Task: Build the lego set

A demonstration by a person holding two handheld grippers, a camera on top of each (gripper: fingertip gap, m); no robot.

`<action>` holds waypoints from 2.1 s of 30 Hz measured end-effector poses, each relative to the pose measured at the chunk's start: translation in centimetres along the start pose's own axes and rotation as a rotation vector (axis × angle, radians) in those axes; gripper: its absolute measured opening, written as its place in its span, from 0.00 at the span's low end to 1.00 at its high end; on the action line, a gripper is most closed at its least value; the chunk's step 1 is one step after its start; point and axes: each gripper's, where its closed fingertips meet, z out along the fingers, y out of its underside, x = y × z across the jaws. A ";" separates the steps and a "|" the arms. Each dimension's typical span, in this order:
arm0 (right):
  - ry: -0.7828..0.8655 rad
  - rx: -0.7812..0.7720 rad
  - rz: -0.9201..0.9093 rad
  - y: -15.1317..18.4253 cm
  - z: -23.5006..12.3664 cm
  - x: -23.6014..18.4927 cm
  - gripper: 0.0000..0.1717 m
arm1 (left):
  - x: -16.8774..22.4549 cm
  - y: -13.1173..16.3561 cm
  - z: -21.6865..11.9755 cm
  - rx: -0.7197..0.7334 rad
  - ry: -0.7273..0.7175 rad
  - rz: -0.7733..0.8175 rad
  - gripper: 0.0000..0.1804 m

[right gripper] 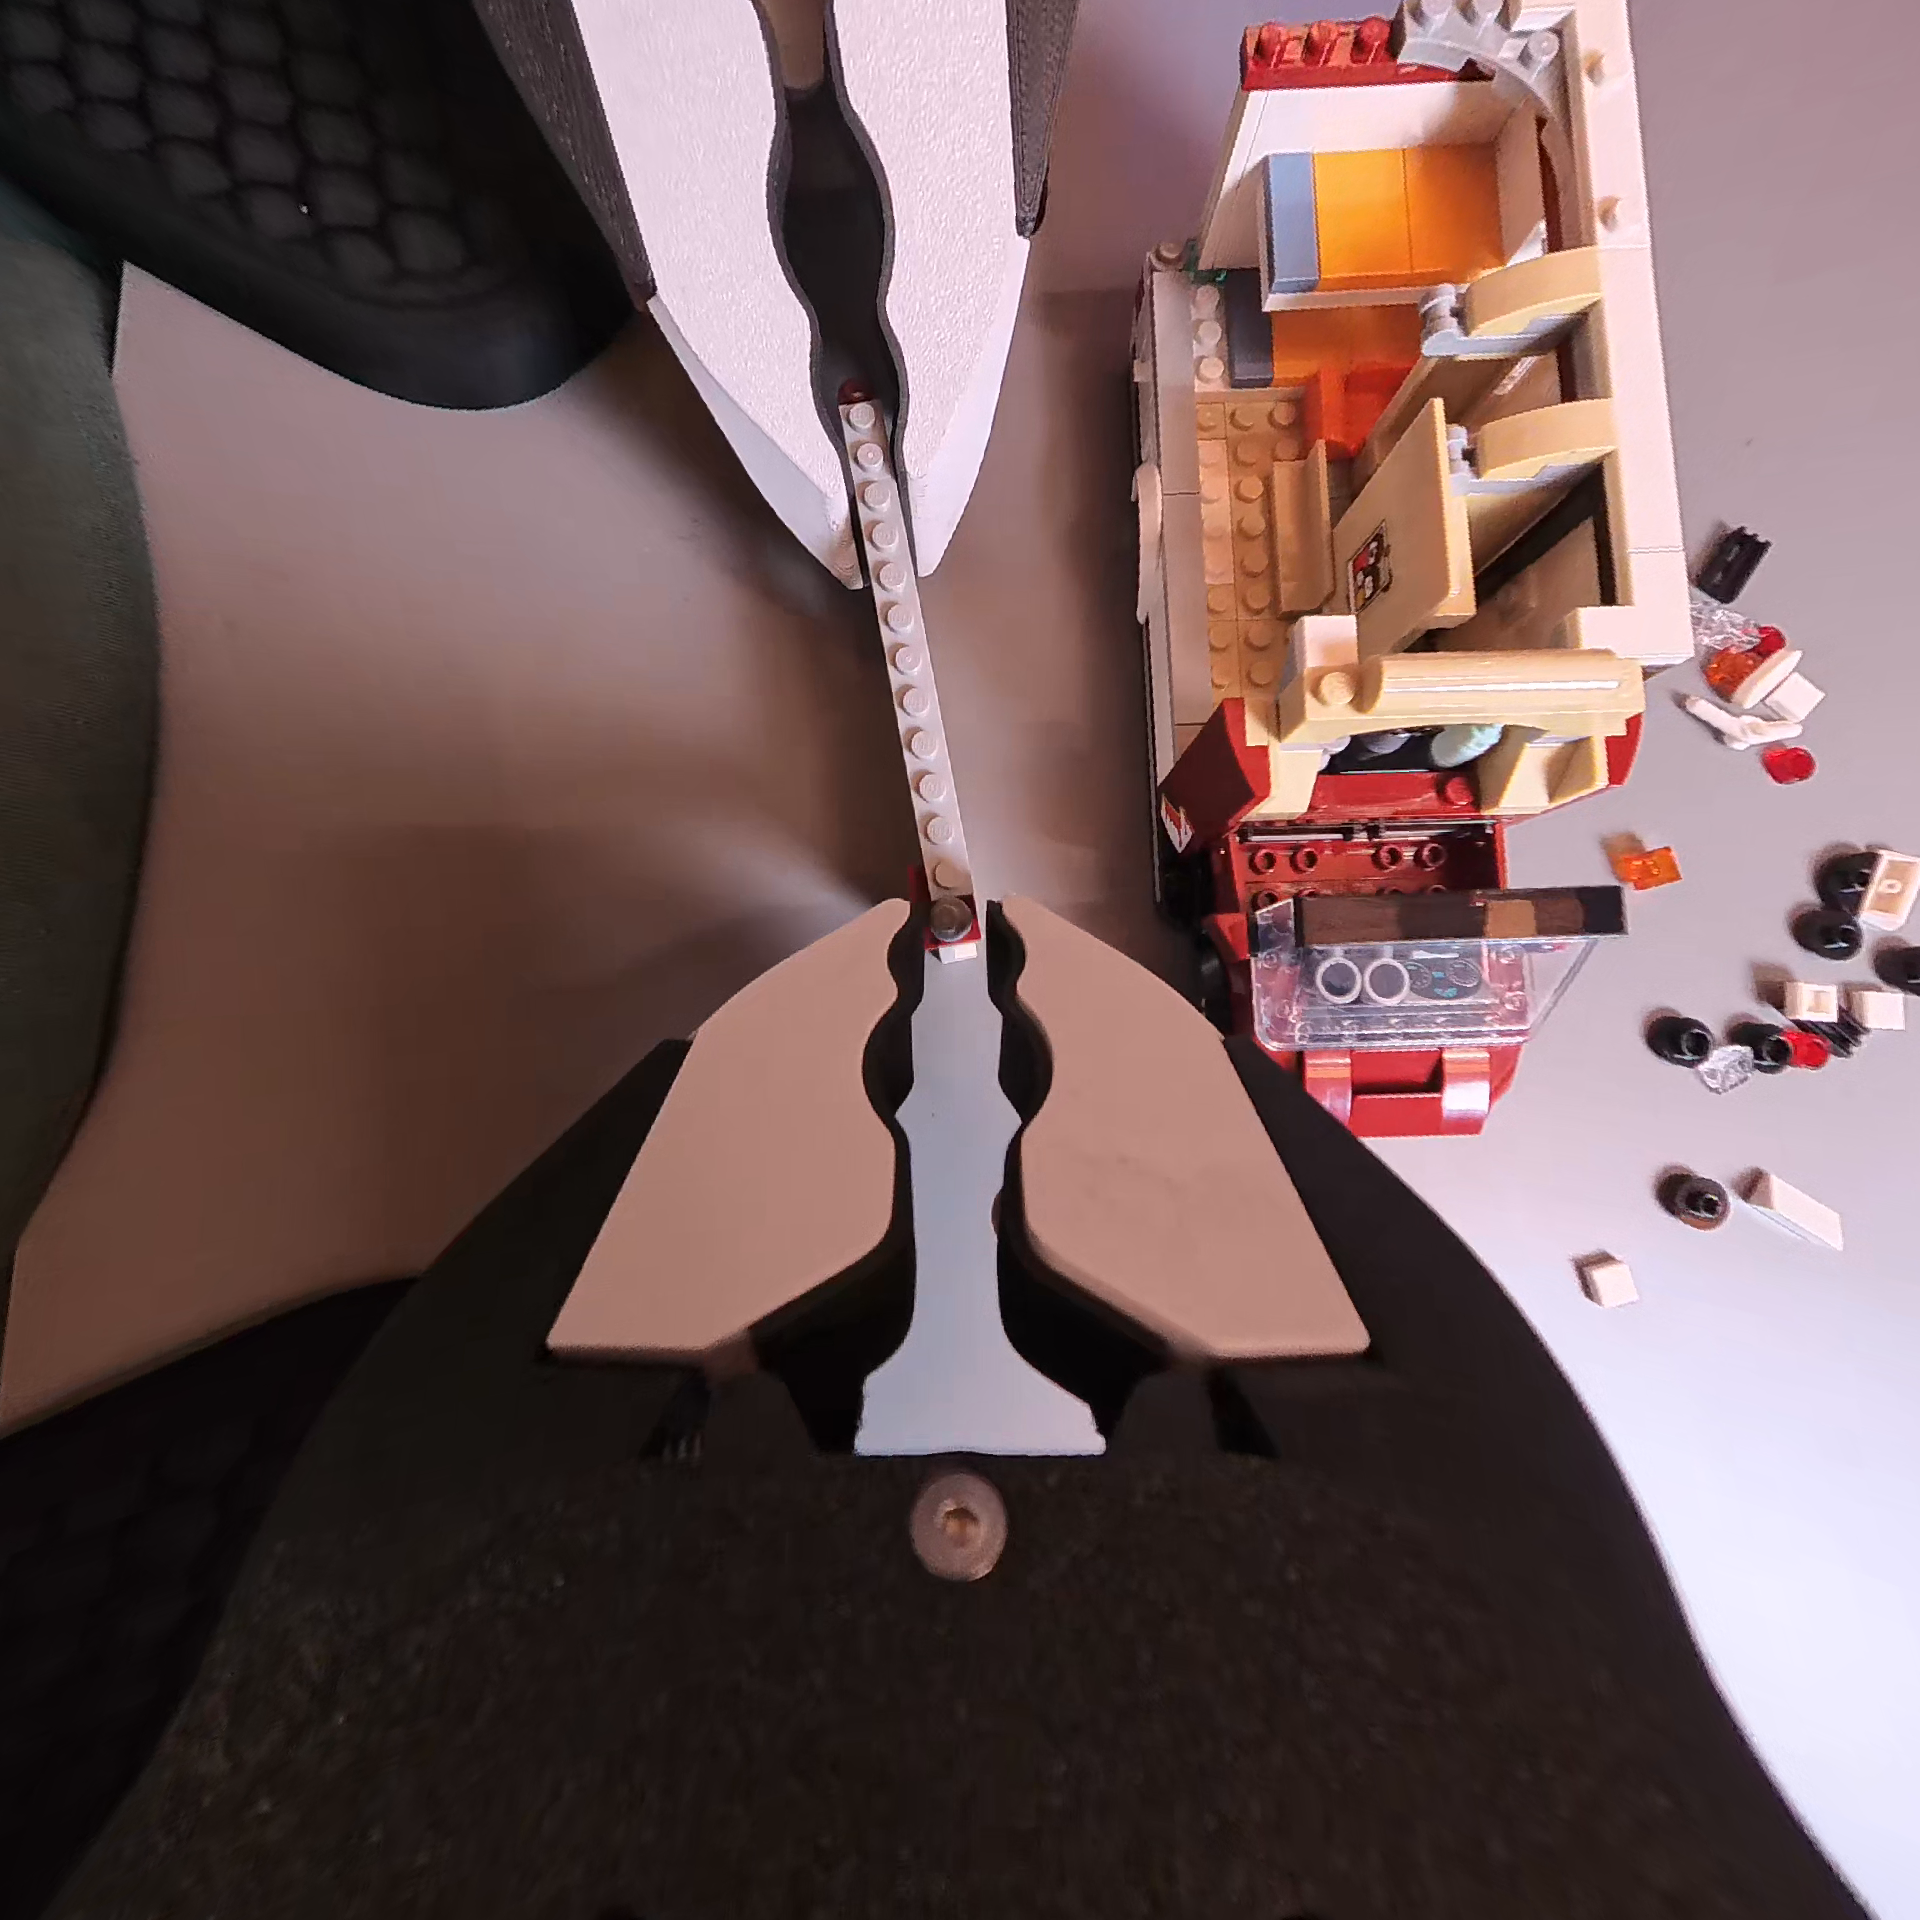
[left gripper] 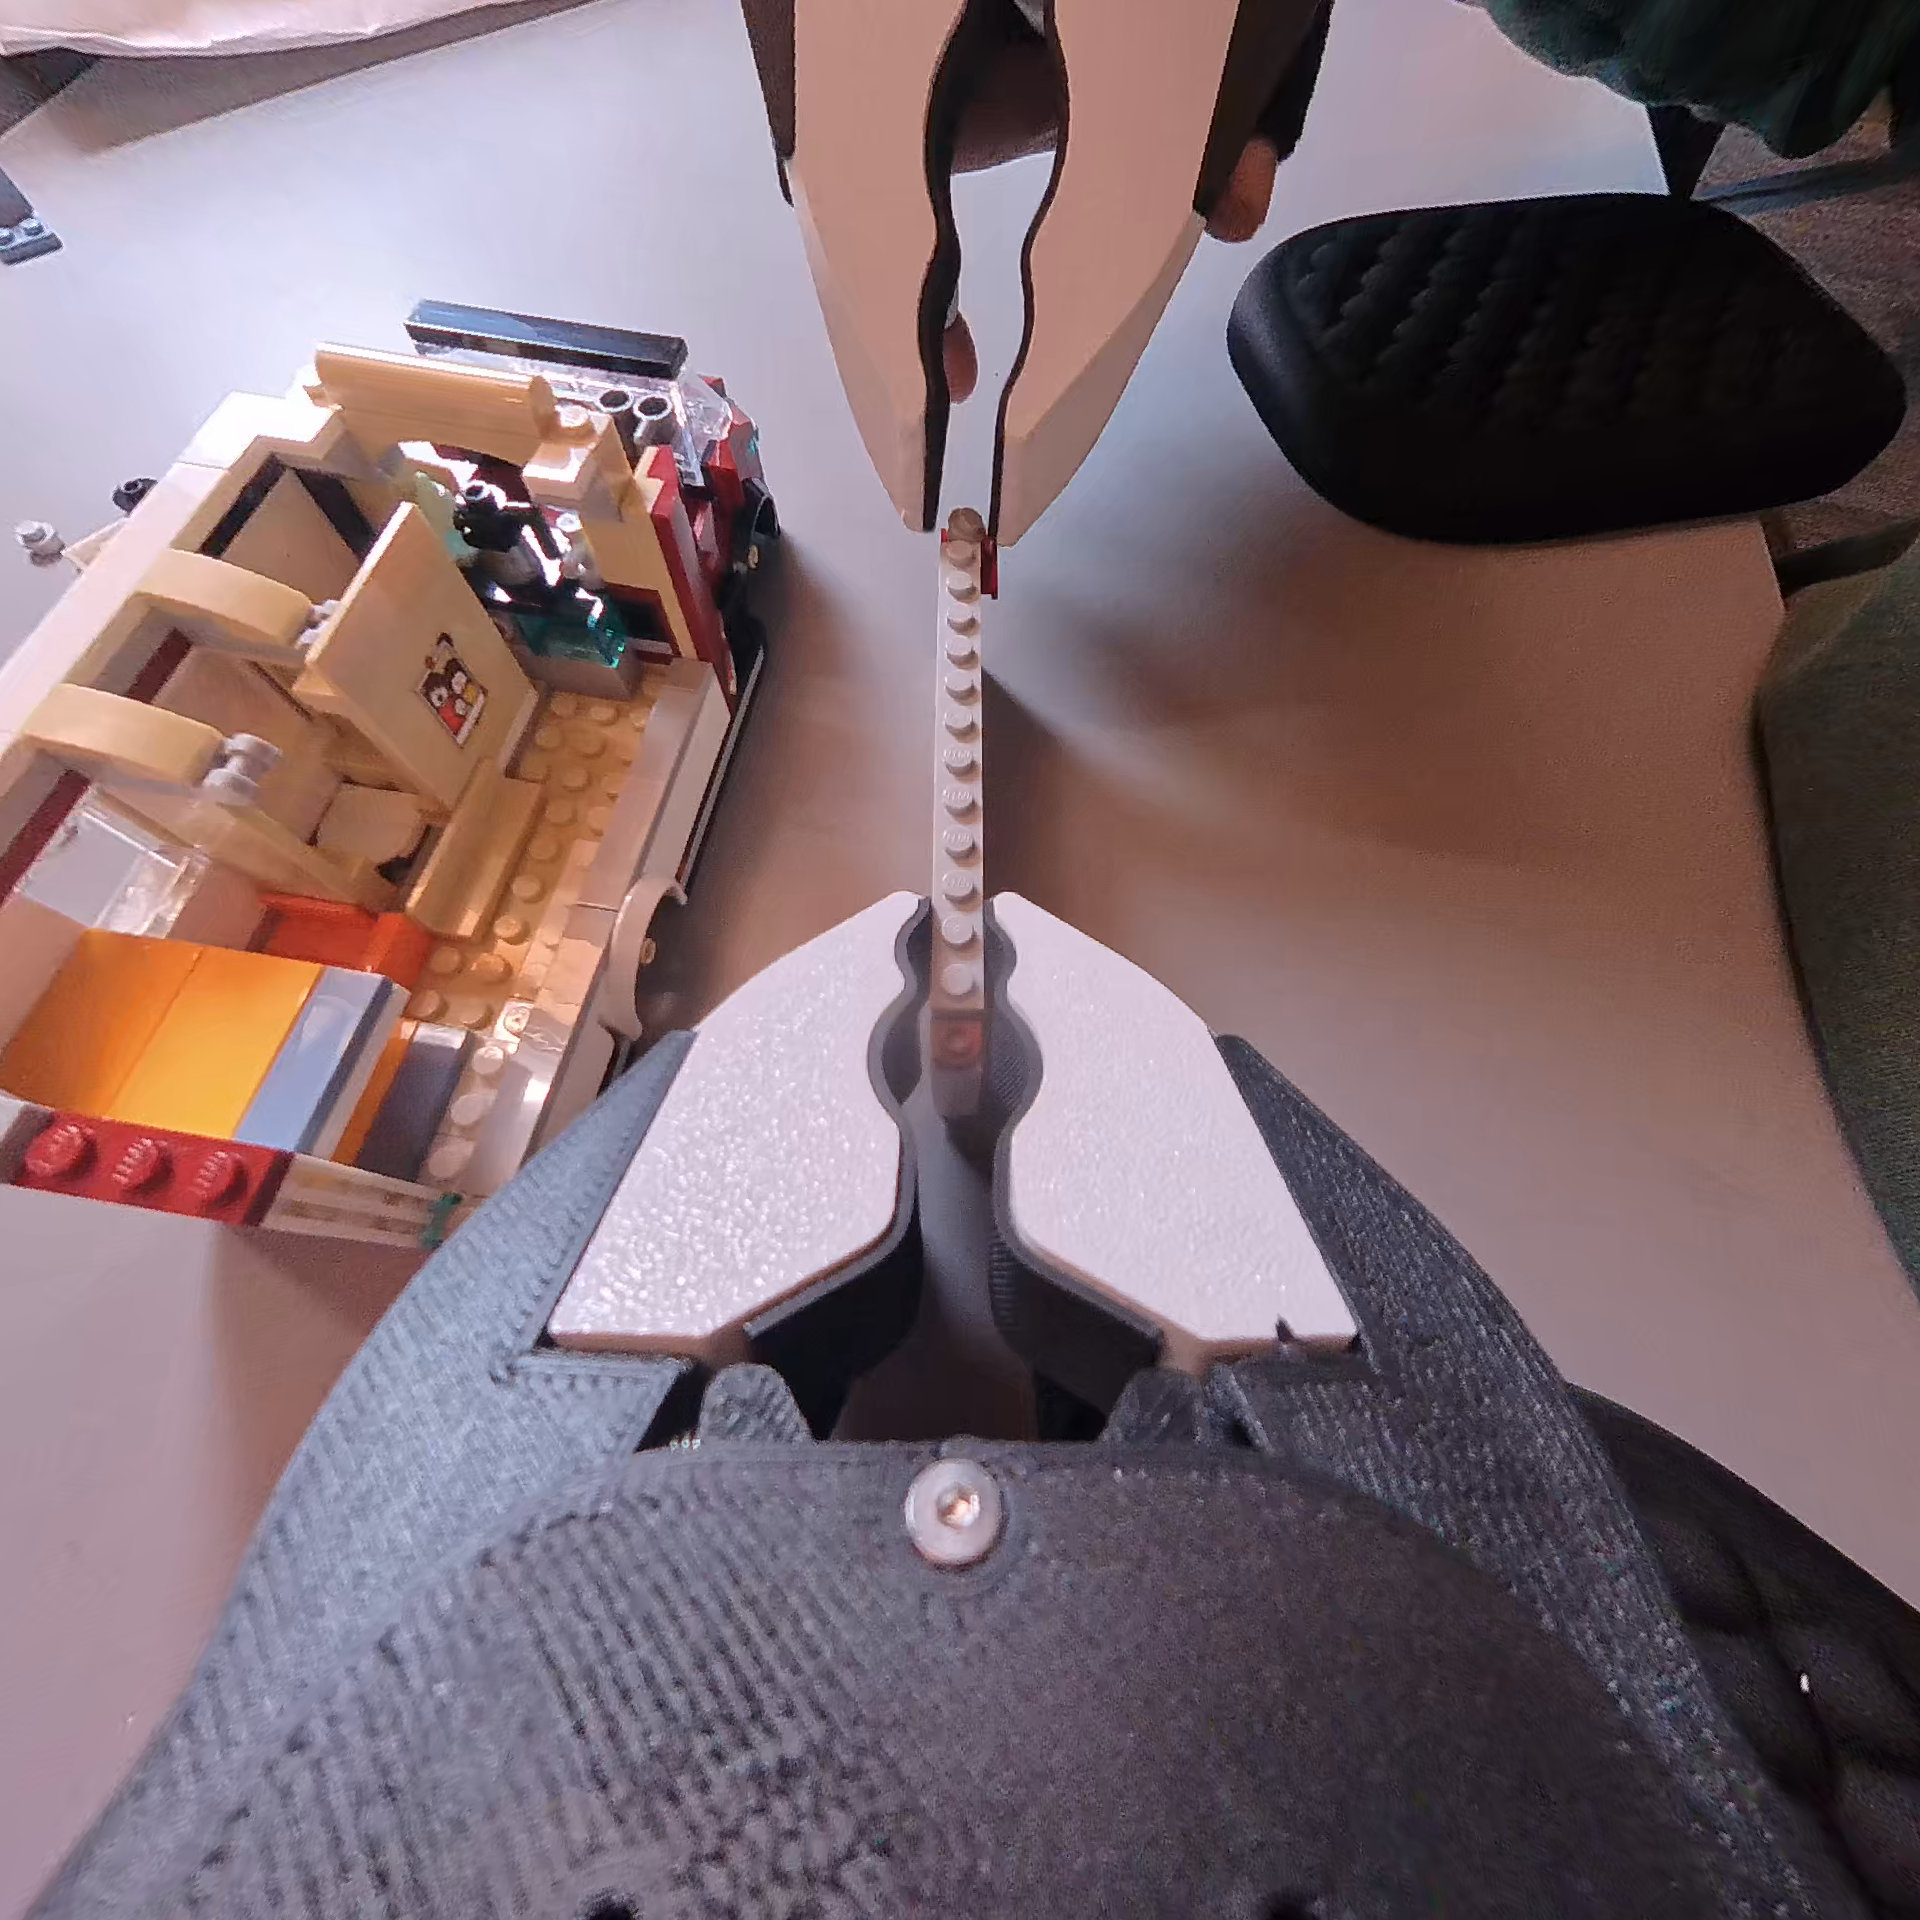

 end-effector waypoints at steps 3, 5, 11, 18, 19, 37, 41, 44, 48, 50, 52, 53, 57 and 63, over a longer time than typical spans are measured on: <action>0.012 0.012 -0.005 -0.1 -0.2 0.1 0.06 | 0.0 0.0 0.0 0.000 0.001 -0.002 0.05; 0.021 0.019 -0.012 -0.2 -0.4 0.1 0.06 | 0.0 0.0 0.0 0.000 0.002 -0.003 0.05; 0.028 0.028 -0.029 -0.3 -0.6 -0.1 0.04 | 0.0 0.0 0.0 0.000 0.004 -0.007 0.05; 0.033 0.014 -0.029 -0.1 -0.4 0.0 0.02 | 0.0 0.0 0.0 0.000 0.005 -0.010 0.05; 0.031 0.008 -0.025 -0.1 -0.4 0.0 0.02 | 0.0 0.0 0.0 0.000 0.005 -0.010 0.05; 0.080 -0.318 -0.183 0.1 0.0 0.0 0.02 | 0.1 0.0 0.0 -0.002 0.005 -0.018 0.05; 0.072 -0.333 -0.166 0.0 0.0 0.1 0.02 | 0.1 0.0 0.0 -0.002 0.003 -0.015 0.05; 0.088 -0.306 -0.160 0.0 0.0 0.1 0.02 | 0.1 0.0 0.0 -0.002 0.006 -0.020 0.05; 0.106 -0.133 -0.100 -0.7 -0.5 0.1 0.11 | 0.1 0.0 -0.1 0.000 0.028 -0.052 0.05; 0.108 -0.044 -0.071 -0.7 -1.2 -0.1 0.16 | 0.1 0.0 -0.1 0.001 0.037 -0.069 0.05; 0.134 0.027 -0.048 -0.1 -0.9 -0.1 0.18 | 0.1 0.0 -0.1 0.002 0.055 -0.097 0.05; 0.140 0.063 -0.034 0.1 -0.5 -0.2 0.18 | 0.1 0.0 -0.1 0.003 0.064 -0.106 0.05; 0.123 0.135 0.027 0.4 1.4 -0.2 0.14 | 0.4 0.0 -0.1 0.001 0.091 -0.108 0.05; -0.032 0.188 0.215 0.4 1.4 -0.6 0.07 | 0.2 -0.7 -0.6 0.063 0.084 -0.094 0.12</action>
